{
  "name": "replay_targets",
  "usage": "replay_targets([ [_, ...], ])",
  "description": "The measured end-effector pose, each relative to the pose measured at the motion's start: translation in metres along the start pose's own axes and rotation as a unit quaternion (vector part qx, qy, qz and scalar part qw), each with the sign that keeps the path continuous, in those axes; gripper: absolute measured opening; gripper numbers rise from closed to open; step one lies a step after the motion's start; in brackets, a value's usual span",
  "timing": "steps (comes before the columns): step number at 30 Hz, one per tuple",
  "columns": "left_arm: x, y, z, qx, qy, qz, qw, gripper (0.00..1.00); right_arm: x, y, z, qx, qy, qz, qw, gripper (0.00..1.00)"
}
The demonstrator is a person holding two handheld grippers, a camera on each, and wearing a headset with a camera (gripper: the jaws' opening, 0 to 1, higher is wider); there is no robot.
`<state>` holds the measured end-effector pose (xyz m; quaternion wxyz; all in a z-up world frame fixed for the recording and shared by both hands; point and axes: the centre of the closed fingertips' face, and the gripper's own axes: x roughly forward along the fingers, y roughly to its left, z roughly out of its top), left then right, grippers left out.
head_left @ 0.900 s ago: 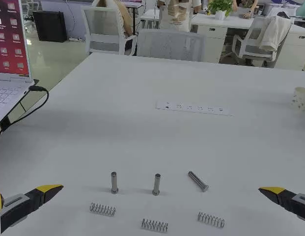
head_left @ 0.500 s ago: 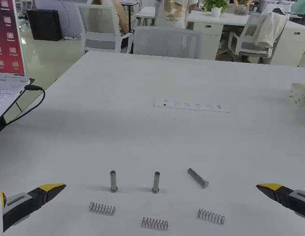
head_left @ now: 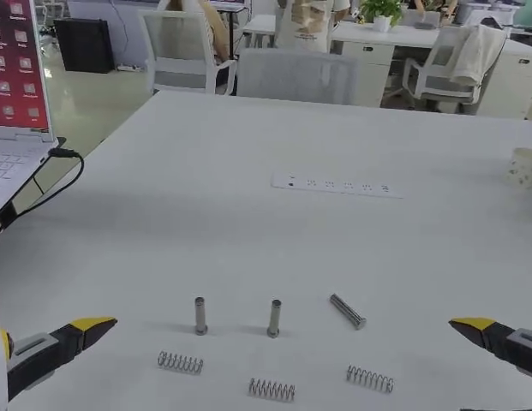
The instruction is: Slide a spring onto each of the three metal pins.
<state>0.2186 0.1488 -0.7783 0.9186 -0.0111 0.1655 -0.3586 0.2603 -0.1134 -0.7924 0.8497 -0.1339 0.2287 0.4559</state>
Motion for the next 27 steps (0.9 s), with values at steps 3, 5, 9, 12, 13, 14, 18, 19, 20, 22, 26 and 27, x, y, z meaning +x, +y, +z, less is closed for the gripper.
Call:
replay_targets([
  [3,-0.0012,-0.0002,-0.0003,-0.001,0.0,0.002,1.0,0.91,0.0007,0.001,-0.0004,-0.001,0.001,0.002,1.0,0.94],
  [5,-0.0016,-0.0005,-0.0008,-0.002,0.0,0.003,1.0,0.91,0.0009,0.0016,-0.0005,-0.001,0.002,0.003,1.0,0.94],
  [9,-0.0015,-0.0019,-0.0008,-0.002,-0.001,0.003,1.0,0.91,0.0008,0.0007,-0.0003,0.0,0.001,0.002,1.0,0.94],
  [12,-0.0012,-0.0016,-0.0002,-0.002,-0.001,0.003,1.0,0.91,0.0008,0.0004,-0.0001,-0.001,0.001,0.002,1.0,0.93],
  [13,-0.0012,-0.0017,0.0001,-0.002,-0.002,0.004,1.0,0.91,0.0007,0.0,0.0001,-0.001,0.0,0.002,1.0,0.93],
  [14,-0.0013,-0.0019,0.0006,-0.002,-0.003,0.004,1.0,0.91,0.0007,-0.0004,0.0002,-0.001,0.0,0.002,1.0,0.93],
  [18,-0.0019,-0.002,-0.0003,-0.001,-0.001,0.005,1.0,0.91,0.0015,0.0001,-0.0005,-0.001,0.001,0.004,1.0,0.93],
  [19,-0.0019,-0.002,-0.0005,-0.001,-0.001,0.005,1.0,0.91,0.0017,0.0003,-0.0005,-0.002,0.001,0.004,1.0,0.93],
  [20,-0.002,-0.0018,-0.0008,-0.001,0.0,0.005,1.0,0.91,0.0019,0.0007,-0.0007,-0.001,0.001,0.006,1.0,0.93],
  [22,-0.002,-0.0014,-0.0016,-0.002,0.001,0.006,1.0,0.91,0.0026,0.0004,-0.0017,-0.002,0.004,0.006,1.0,0.93],
  [26,-0.0013,-0.0015,-0.0026,-0.003,0.003,0.006,1.0,0.91,0.0031,-0.0004,-0.0019,-0.001,0.004,0.008,1.0,0.93],
  [27,-0.0011,-0.0014,-0.0035,-0.003,0.004,0.006,1.0,0.91,0.0033,-0.001,-0.002,-0.002,0.005,0.008,1.0,0.92],
])
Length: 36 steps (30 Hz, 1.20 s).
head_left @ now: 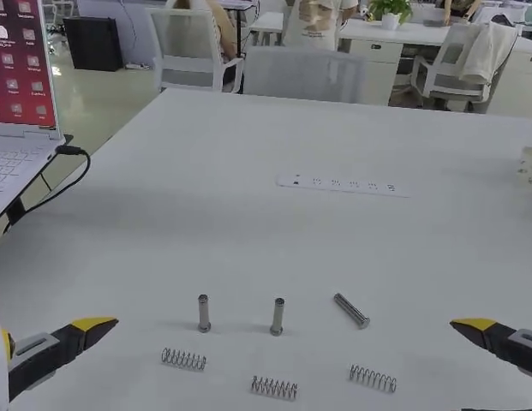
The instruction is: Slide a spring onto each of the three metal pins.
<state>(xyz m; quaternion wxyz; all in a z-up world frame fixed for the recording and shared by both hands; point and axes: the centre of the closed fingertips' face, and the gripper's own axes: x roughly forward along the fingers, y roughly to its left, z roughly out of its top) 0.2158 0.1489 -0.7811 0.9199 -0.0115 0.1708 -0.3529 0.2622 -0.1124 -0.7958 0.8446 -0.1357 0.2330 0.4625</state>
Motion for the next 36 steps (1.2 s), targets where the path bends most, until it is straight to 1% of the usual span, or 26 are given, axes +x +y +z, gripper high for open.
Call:
replay_targets([
  [7,0.001,0.0,-0.003,-0.004,0.005,0.0,1.0,0.91,0.003,-0.001,-0.001,0.001,0.006,0.004,1.0,0.92],
  [11,0.002,0.0,-0.005,-0.005,0.006,-0.001,1.0,0.91,0.006,-0.003,0.001,0.0,0.007,0.005,1.0,0.91],
  [17,0.003,0.001,-0.004,-0.006,0.006,0.0,1.0,0.91,0.008,-0.004,0.004,-0.001,0.006,0.007,1.0,0.91],
  [26,0.002,0.002,-0.004,-0.006,0.005,0.002,1.0,0.91,0.008,-0.003,0.0,0.0,0.012,0.009,0.9999,0.91],
  [33,0.003,0.002,-0.004,-0.003,0.005,0.003,1.0,0.91,0.011,-0.009,0.007,-0.003,0.009,0.008,0.9999,0.91],
  [36,0.004,0.002,-0.003,-0.003,0.004,0.002,1.0,0.91,0.014,-0.013,0.013,-0.006,0.007,0.008,0.9999,0.9],
])
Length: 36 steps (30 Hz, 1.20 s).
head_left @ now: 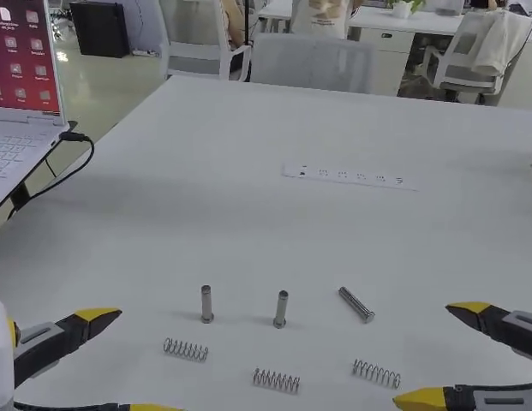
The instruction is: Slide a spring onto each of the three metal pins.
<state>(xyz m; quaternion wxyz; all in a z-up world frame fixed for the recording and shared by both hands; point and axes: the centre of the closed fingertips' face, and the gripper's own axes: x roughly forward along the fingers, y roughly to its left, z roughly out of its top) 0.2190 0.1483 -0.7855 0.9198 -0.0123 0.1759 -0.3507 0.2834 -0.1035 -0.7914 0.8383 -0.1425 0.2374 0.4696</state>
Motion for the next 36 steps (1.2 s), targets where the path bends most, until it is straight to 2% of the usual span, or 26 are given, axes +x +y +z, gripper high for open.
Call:
replay_targets([
  [15,0.007,-0.002,0.009,0.008,-0.007,-0.007,0.9999,0.91,0.033,-0.016,0.037,-0.03,-0.003,0.011,0.9995,0.85],
  [18,0.008,-0.003,0.009,0.01,-0.004,-0.009,0.9999,0.91,0.042,-0.019,0.038,-0.041,0.013,0.012,0.999,0.82],
  [25,0.01,-0.005,0.011,0.013,-0.005,-0.013,0.9998,0.91,0.06,-0.027,0.045,-0.05,0.029,0.011,0.9983,0.77],
  [30,0.011,-0.005,0.012,0.014,-0.006,-0.014,0.9998,0.91,0.074,-0.037,0.042,-0.036,0.054,-0.001,0.9979,0.73],
  [36,0.012,-0.006,0.012,0.014,-0.005,-0.016,0.9998,0.91,0.09,-0.04,0.038,-0.027,0.083,0.002,0.9962,0.57],
])
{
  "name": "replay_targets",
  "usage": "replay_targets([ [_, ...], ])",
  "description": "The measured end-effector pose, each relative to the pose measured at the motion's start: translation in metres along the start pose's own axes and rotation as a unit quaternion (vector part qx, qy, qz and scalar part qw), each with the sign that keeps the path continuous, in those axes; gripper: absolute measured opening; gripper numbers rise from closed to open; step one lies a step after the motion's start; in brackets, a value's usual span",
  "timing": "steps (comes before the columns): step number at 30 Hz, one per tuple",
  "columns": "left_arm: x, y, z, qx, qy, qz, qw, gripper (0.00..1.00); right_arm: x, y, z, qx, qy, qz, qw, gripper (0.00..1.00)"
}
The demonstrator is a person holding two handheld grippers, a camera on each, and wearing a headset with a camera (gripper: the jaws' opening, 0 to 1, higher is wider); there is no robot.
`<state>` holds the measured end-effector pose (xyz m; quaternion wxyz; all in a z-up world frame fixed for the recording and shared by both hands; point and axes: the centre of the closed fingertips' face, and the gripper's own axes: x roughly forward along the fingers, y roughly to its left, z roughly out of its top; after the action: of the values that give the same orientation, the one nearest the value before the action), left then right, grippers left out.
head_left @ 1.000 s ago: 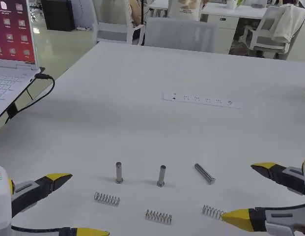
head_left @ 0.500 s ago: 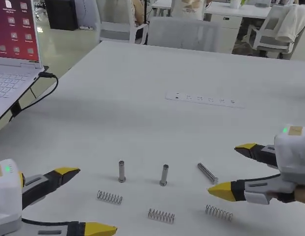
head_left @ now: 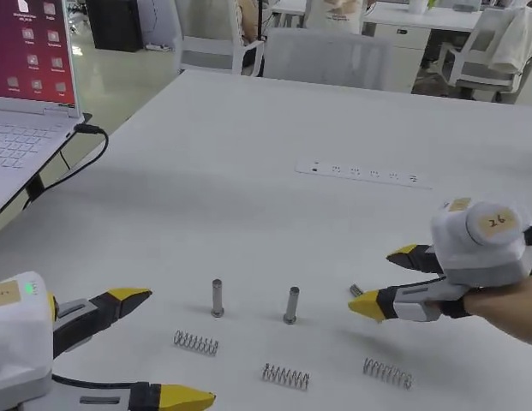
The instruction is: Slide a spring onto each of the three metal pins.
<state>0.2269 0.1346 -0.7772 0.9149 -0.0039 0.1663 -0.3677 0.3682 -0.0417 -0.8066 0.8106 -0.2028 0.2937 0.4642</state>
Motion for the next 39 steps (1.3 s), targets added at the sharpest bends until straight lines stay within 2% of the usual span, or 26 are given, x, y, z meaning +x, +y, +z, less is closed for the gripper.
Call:
replay_targets([
  [4,-0.002,0.001,-0.001,-0.002,0.0,0.003,1.0,0.91,0.008,-0.003,-0.004,0.014,0.021,-0.005,0.9997,0.5],
  [6,-0.003,0.002,-0.002,-0.003,0.001,0.004,1.0,0.91,0.011,-0.003,-0.004,0.014,0.026,-0.004,0.9996,0.45],
  [8,-0.003,0.002,-0.002,-0.004,0.0,0.005,1.0,0.91,0.014,-0.004,-0.008,0.013,0.041,-0.009,0.999,0.39],
  [10,-0.003,0.002,-0.002,-0.004,0.001,0.004,1.0,0.9,0.017,-0.005,-0.009,0.009,0.045,-0.012,0.9989,0.38],
  [13,-0.002,0.0,-0.004,-0.003,0.004,0.002,1.0,0.9,0.024,-0.007,-0.015,0.02,0.062,-0.011,0.9978,0.33],
  [20,-0.003,0.001,-0.005,-0.006,0.005,0.003,1.0,0.9,0.031,-0.01,-0.016,0.032,0.077,-0.019,0.9963,0.22],
  [25,-0.003,0.0,-0.007,-0.008,0.006,0.002,0.9999,0.89,0.036,-0.012,-0.022,0.042,0.092,-0.02,0.9947,0.17],
  [39,-0.002,0.002,-0.009,-0.011,0.006,0.002,0.9999,0.89,0.042,-0.012,-0.025,0.063,0.109,-0.016,0.9919,0.09],
])
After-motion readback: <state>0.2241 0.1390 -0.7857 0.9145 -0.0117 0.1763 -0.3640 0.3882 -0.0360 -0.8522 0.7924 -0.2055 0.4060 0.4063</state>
